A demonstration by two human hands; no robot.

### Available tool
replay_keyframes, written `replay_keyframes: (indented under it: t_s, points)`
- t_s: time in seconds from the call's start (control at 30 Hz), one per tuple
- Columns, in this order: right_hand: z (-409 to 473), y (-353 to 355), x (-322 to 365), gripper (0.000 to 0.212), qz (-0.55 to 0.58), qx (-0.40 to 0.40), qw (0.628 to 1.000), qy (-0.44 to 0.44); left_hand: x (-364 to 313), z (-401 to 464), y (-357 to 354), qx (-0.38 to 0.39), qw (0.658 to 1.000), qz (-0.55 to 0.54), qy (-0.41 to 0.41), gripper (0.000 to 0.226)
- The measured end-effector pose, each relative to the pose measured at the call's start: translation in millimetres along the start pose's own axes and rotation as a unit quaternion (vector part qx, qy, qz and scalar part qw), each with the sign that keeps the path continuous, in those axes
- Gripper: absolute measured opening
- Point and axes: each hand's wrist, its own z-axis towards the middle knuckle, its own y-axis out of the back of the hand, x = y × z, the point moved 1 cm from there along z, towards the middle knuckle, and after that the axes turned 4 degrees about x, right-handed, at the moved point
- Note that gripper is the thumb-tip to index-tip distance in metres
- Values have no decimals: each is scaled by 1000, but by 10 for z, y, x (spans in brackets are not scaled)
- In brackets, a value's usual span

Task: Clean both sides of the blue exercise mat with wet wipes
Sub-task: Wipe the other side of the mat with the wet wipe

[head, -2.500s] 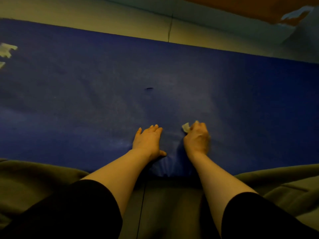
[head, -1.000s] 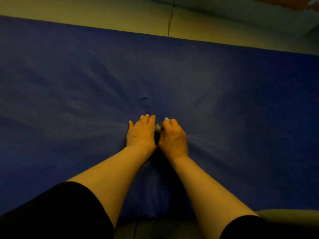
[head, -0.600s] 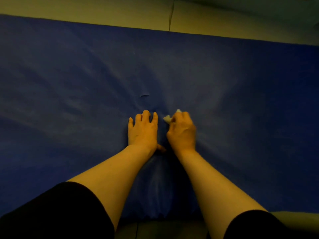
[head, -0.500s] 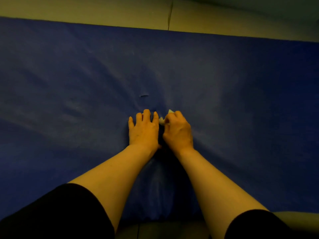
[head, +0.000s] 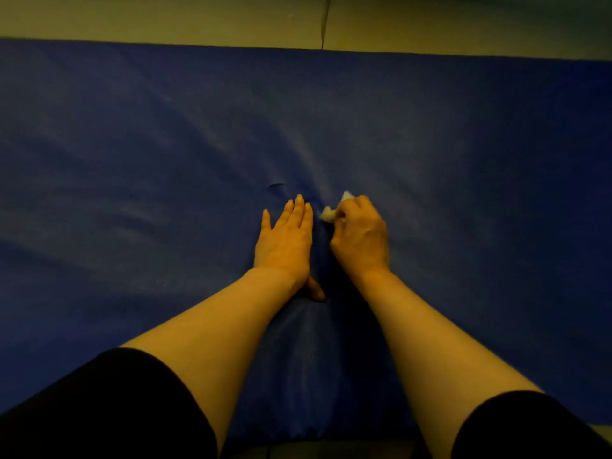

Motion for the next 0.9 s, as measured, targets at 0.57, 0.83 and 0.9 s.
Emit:
replay_keyframes:
  t_s: [0.57,0.83,0.9]
  points:
    - [320,292,-481,21,-42,-55,985,-158,33,15,-15,-8,998,-58,-14,150]
    - [148,-106,88,12,-16,4,999,41,27,16,-20,-23,998,-56,-12,152]
    - [272,-29,-14,16,-20,12,1000,-5,29,14,-15,-26,998,-55,-11,151]
